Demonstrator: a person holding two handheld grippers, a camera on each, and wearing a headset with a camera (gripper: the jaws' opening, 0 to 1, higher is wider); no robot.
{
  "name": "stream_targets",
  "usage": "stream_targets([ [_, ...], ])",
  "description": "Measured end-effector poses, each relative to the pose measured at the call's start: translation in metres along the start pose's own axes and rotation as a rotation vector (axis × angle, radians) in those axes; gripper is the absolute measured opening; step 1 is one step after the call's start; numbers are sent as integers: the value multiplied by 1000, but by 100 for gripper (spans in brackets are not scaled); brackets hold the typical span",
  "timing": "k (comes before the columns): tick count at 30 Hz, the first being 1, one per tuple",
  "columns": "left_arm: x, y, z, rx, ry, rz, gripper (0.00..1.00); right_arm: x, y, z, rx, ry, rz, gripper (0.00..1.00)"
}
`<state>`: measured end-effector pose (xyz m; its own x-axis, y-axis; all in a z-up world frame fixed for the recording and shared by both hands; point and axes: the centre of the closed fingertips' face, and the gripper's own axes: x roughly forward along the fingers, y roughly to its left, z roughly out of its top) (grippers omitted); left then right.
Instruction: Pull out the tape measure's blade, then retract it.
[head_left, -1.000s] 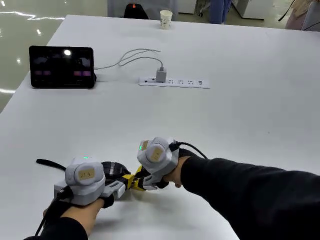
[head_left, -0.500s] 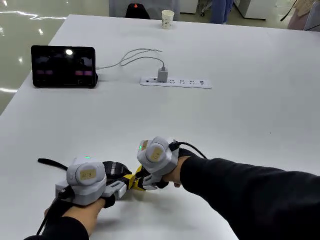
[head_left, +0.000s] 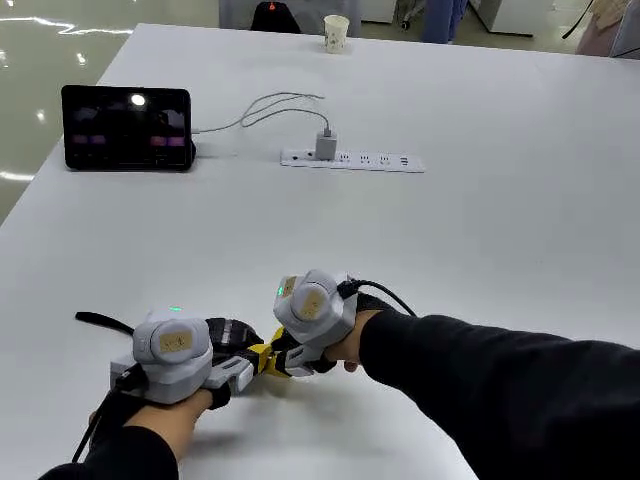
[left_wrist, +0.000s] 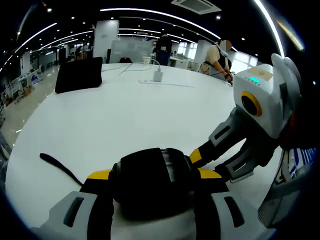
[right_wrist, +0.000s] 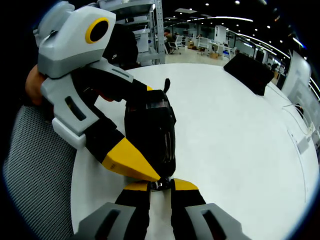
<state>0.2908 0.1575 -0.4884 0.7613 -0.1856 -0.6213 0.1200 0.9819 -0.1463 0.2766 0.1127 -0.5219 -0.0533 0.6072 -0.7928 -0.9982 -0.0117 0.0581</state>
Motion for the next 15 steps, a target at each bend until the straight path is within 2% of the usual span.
stream_targets([
  [7, 1, -2, -2, 37, 9, -31, 62, 0, 0, 0, 6, 8, -6, 12],
  [11, 2, -3, 0, 21, -2, -47, 66, -1, 0, 0, 3, 4, -10, 12],
  [14, 5, -9, 12, 23, -53, -70, 73, -1, 0, 0, -2, -1, -19, 12],
  [15, 6, -8, 17, 25, -66, -60, 78, -1, 0, 0, 2, -3, -21, 12],
])
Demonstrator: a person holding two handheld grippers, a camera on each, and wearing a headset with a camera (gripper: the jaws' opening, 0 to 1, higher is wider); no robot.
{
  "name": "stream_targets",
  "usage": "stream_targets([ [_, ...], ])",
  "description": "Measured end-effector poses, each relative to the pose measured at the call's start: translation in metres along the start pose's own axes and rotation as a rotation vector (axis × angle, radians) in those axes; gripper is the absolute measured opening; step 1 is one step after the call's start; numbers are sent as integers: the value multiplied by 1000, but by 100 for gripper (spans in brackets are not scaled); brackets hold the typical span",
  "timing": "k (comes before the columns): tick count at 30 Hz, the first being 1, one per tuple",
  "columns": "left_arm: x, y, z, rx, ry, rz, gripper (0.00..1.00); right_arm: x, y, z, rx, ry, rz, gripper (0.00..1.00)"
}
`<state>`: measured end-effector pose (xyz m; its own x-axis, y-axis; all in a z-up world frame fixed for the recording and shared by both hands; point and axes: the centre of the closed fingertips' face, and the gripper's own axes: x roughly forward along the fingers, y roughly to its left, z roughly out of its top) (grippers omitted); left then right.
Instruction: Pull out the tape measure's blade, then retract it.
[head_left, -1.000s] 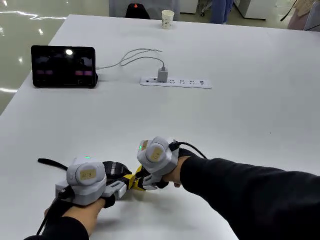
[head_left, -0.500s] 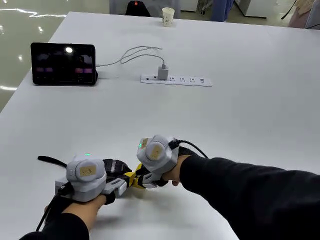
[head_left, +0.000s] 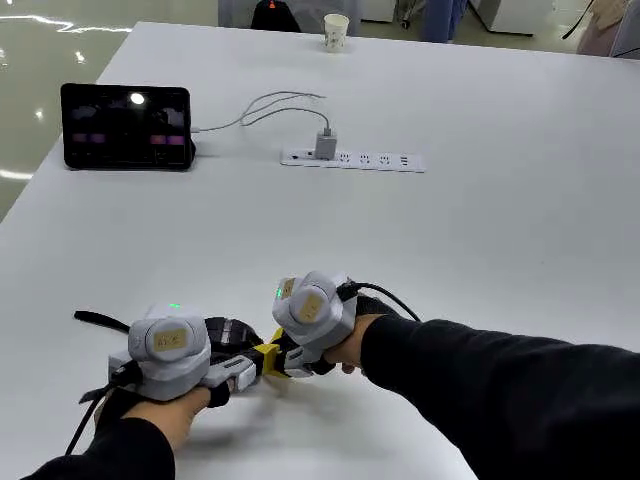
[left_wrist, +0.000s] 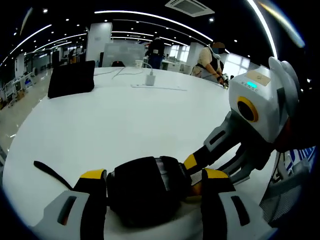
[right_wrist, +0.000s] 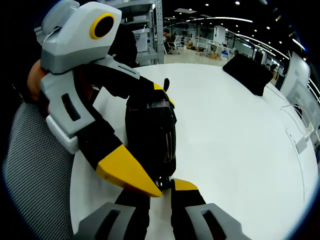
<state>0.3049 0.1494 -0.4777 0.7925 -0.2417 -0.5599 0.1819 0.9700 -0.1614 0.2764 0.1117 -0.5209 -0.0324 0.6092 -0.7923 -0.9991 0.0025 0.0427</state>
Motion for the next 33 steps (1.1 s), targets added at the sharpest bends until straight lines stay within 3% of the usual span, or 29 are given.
stream_targets([
  [1, -1, 4, -2, 22, 19, 12, 81, 0, 0, 0, 10, -1, -1, 12],
  [3, -3, 8, -6, -28, 58, 16, 85, -1, 0, -1, 19, -8, -5, 13],
  [8, -6, 13, -9, -44, 80, 4, 98, -7, 0, -6, 59, -8, -16, 14],
  [9, -7, 9, -10, -39, 87, -19, 99, -9, -2, -7, 62, -18, -27, 14],
  [16, -11, -2, -12, -3, 92, -90, 99, -26, -8, -11, 111, -58, -66, 17],
  [18, -11, -2, -14, 39, 93, -99, 99, -33, -10, -10, 131, -77, -79, 18],
  [19, -13, 0, -14, 45, 93, -92, 99, -36, -11, -10, 140, -86, -84, 18],
  [20, -13, 2, -8, 46, 56, -89, 99, -40, -12, -11, 149, -92, -91, 19],
  [24, -16, 6, -17, 69, 98, -99, 99, -51, -14, -18, 173, -102, -113, 21],
  [26, -18, 8, -18, 64, 95, -113, 99, -58, -13, -21, 220, -119, -118, 23],
  [31, -24, 13, -21, 76, 100, -139, 99, -71, -10, -32, 231, -126, -135, 26],
  [33, -27, 15, -20, 112, 98, -142, 99, -76, -8, -38, 222, -119, -144, 28],
])
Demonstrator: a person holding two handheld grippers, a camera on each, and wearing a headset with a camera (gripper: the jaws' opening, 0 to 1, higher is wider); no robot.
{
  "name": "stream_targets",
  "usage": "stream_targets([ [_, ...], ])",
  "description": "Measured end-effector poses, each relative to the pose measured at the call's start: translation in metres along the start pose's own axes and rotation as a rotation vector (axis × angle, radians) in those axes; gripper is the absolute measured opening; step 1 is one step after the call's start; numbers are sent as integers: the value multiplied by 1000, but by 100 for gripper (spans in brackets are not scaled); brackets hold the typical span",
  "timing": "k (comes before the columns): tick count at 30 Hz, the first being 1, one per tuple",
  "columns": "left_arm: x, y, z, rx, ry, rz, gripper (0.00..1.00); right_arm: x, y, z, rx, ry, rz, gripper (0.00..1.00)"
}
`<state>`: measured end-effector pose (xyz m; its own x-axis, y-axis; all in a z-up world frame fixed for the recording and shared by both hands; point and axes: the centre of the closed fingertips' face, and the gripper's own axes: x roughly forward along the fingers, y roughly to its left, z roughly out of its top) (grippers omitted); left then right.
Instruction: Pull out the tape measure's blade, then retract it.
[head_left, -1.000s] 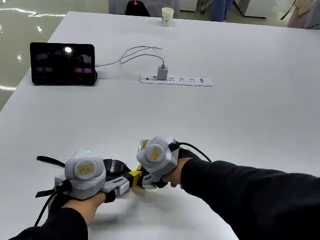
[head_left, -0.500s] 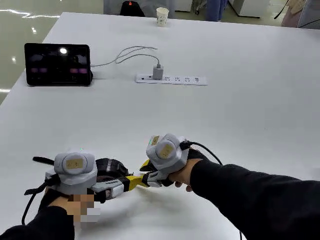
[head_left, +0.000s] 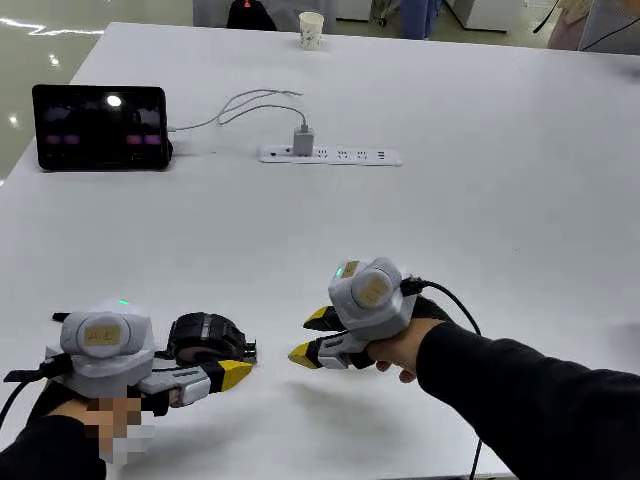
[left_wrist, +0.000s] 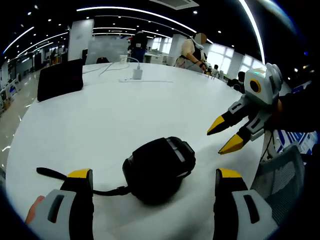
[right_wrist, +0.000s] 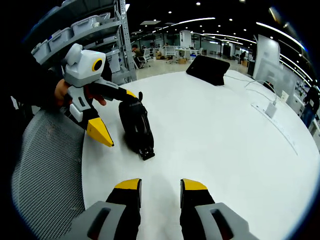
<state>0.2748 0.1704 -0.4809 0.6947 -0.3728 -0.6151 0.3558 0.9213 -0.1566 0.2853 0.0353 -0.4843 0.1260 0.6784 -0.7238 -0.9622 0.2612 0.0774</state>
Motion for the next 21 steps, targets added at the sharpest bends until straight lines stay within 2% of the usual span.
stream_targets([
  [4, -8, -1, 0, 36, 10, -22, 99, -10, 0, -8, -6, 2, -10, 31],
  [5, -10, 2, -1, 42, 13, -29, 99, -13, -1, -10, 1, -2, -14, 32],
  [7, -13, 5, -3, 48, 24, -41, 99, -19, -2, -12, 12, -14, -25, 34],
  [11, -21, 3, -4, 41, 25, -80, 99, -30, -6, -19, 33, -28, -50, 37],
  [12, -25, -6, 0, -5, 0, -137, 99, -33, -7, -22, 43, -31, -55, 38],
  [14, -30, 1, 0, -6, 0, -119, 99, -36, -7, -28, 63, -27, -53, 40],
  [16, -33, 3, 0, -6, -2, -122, 99, -41, -8, -35, 68, -21, -57, 43],
  [18, -34, 10, -4, 25, 18, -95, 99, -47, -9, -40, 84, -21, -61, 44],
  [21, -38, 15, -5, 35, 21, -93, 99, -55, -9, -47, 102, -29, -61, 47],
])
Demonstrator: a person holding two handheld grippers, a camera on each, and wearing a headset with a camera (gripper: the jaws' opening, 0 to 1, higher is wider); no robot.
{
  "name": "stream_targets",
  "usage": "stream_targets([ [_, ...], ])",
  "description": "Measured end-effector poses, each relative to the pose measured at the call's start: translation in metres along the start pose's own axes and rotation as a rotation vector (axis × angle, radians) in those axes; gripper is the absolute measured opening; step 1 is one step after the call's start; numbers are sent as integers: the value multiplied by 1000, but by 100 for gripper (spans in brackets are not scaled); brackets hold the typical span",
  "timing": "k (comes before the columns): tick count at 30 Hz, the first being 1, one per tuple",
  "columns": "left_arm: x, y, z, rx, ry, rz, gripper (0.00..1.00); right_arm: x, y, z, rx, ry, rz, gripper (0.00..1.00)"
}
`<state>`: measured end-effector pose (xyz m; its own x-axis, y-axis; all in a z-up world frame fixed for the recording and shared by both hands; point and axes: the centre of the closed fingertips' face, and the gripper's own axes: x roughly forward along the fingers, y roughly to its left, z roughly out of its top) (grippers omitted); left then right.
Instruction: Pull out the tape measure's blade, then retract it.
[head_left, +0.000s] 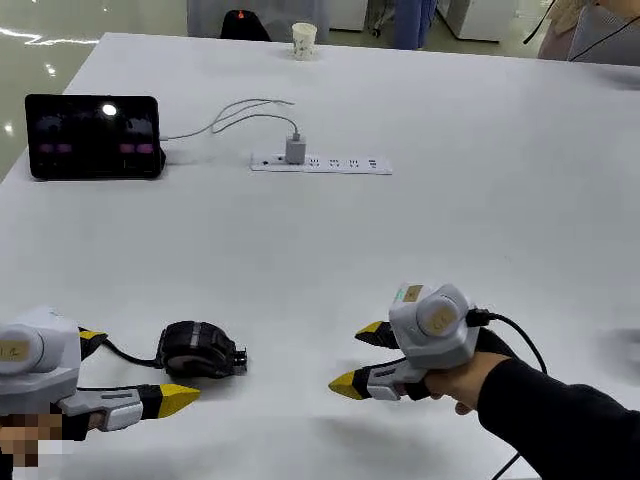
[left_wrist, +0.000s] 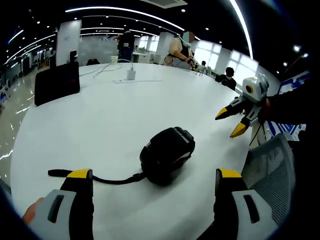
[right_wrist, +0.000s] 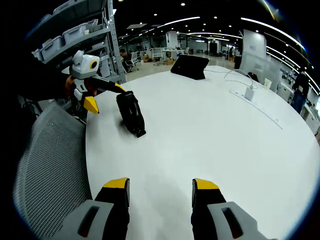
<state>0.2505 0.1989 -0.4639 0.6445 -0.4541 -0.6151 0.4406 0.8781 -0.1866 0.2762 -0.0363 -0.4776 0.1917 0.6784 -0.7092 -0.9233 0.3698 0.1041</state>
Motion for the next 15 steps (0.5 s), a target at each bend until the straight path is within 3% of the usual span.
stream_targets([
  [4, -6, 4, -2, 40, -3, -6, 99, -12, -7, -7, 27, -23, -17, 53],
  [6, -8, 8, -5, 58, 14, -5, 99, -20, -10, -8, 26, -39, -29, 56],
  [15, -19, 15, -13, 104, 47, -4, 99, -45, -19, -31, 3, -29, -59, 68],
])
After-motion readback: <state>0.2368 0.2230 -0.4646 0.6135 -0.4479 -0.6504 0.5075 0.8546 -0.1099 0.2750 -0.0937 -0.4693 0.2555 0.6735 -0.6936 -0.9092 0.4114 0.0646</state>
